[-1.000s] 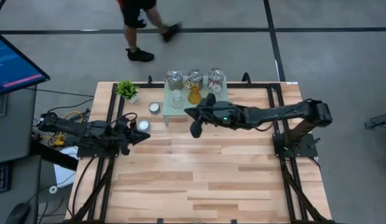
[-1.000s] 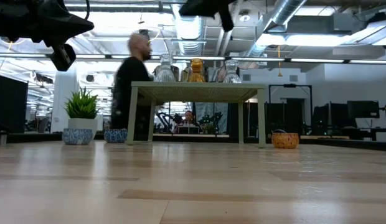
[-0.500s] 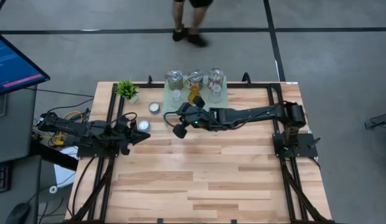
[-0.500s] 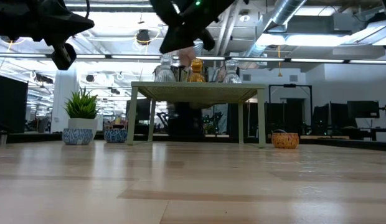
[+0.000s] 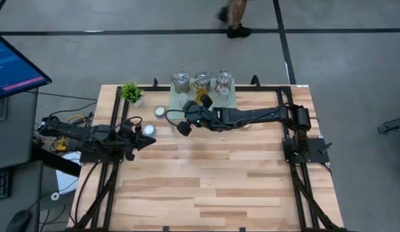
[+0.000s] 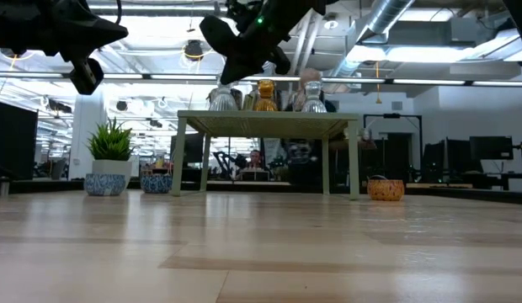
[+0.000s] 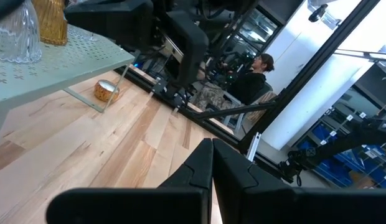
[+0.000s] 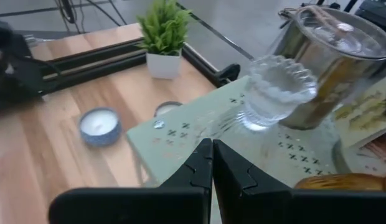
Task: Pick & Place candle stick holders
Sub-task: Put the transparent candle holder on the shelf
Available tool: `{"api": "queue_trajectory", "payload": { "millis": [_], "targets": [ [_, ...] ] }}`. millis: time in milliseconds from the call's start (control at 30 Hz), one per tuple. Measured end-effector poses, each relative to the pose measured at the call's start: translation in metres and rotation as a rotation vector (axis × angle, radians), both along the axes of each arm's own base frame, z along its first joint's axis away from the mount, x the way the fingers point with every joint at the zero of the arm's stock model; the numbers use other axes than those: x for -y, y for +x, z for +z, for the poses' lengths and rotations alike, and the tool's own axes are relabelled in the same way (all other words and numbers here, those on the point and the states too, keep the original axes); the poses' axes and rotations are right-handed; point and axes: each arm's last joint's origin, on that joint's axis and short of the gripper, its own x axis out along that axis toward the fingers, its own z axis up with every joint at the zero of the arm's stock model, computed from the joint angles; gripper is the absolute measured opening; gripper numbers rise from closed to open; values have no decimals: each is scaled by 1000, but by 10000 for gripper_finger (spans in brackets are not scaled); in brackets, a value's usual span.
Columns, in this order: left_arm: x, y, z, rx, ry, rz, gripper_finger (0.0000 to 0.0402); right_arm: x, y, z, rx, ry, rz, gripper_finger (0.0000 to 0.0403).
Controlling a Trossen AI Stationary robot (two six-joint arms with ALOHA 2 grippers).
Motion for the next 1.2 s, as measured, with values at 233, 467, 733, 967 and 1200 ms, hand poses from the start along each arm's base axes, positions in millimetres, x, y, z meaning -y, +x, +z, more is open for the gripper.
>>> {"api": "queue_trajectory", "payload": {
  "millis": [233, 467, 733, 967, 1200],
  "targets": [
    [0, 0, 0, 3, -1, 0, 7, 12, -1, 1, 5, -2, -22, 0],
    [0, 0, 1, 6, -2, 0, 7, 24, -1, 1, 4, 7, -18, 0],
    [0, 0, 1, 8, -2, 0, 7, 32, 1, -2, 18, 25, -8, 0],
    [0, 0, 1, 13, -4, 0, 7, 43, -1, -2, 9, 12, -13, 0],
    [0, 0, 1, 13, -4, 0, 7, 50, 1, 4, 72, -2, -22, 0]
  ]
}}
